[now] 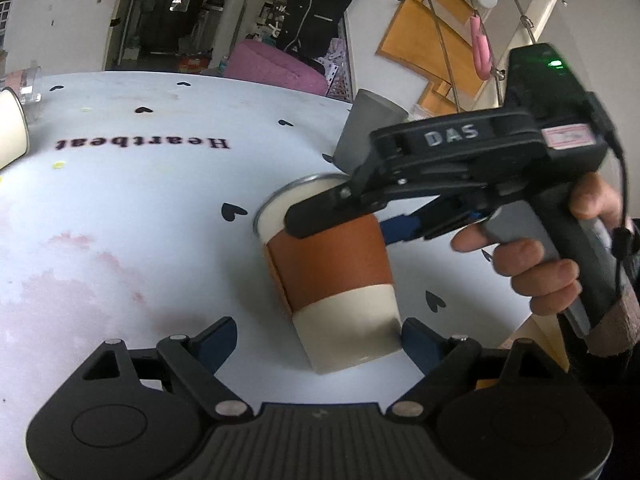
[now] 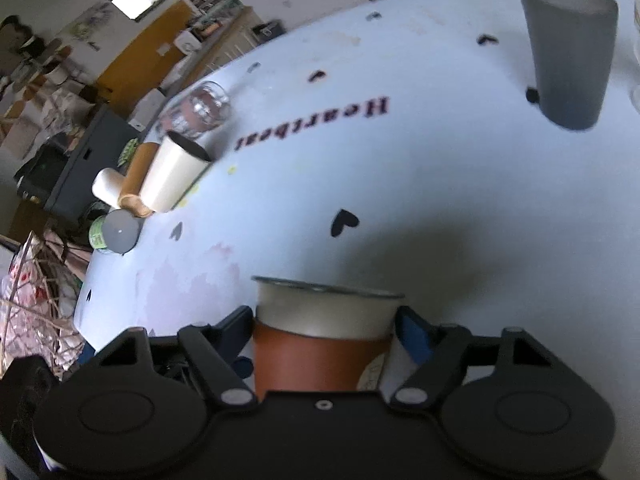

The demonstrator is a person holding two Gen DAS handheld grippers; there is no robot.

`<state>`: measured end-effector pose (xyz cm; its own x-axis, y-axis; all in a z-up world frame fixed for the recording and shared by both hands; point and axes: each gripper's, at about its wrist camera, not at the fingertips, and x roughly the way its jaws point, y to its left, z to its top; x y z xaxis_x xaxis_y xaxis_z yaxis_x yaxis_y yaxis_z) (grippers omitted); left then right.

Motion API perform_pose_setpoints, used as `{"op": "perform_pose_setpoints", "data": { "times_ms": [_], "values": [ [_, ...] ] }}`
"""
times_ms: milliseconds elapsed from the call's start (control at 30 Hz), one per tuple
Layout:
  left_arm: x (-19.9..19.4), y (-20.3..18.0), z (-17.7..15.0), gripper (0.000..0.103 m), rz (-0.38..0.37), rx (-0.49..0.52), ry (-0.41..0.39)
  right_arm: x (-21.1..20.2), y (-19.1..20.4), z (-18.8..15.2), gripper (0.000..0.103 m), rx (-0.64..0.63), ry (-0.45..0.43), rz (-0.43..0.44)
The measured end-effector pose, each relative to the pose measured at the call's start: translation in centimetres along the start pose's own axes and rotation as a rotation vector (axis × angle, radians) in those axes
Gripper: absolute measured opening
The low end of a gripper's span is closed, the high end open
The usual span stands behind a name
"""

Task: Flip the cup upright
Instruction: 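Set the upright cup on the table beside the grey tumbler and release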

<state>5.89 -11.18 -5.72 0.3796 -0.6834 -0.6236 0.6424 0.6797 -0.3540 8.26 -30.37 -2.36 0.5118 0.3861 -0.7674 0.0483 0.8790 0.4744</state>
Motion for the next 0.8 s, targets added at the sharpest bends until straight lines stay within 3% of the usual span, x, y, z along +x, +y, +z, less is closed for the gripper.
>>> {"op": "perform_pose_setpoints", "data": {
  "times_ms": [67,233,500,667,800],
  "values": [
    [-0.1,-0.3,0.0,0.089,0.034,0.007,-0.019,-0.8,0.3,-0.1,0.078,-0.038,-0.055,-0.004],
    [-1.0,-0.3,0.1,0.089,0.029,0.010,-0.062,-2.1,0.9,1.3,0.078,-0.157,-0.216,-0.103],
    [-1.2,0.8,-0.2,0.089,0.050,-0.025,-0.072,-0.8,-0.3,6.0,0.077,-0.267,-0.493,-0.359],
    [-1.3,1.5,-0.4,0.089,0.058,-0.042,-0.074,0.8,-1.0,8.9,0.077,-0.303,-0.584,-0.471],
    [-1.6,1.7,-0.7,0.089,0.060,-0.047,-0.072,1.4,-1.5,10.4,0.077,-0.291,-0.609,-0.485]
  ]
}}
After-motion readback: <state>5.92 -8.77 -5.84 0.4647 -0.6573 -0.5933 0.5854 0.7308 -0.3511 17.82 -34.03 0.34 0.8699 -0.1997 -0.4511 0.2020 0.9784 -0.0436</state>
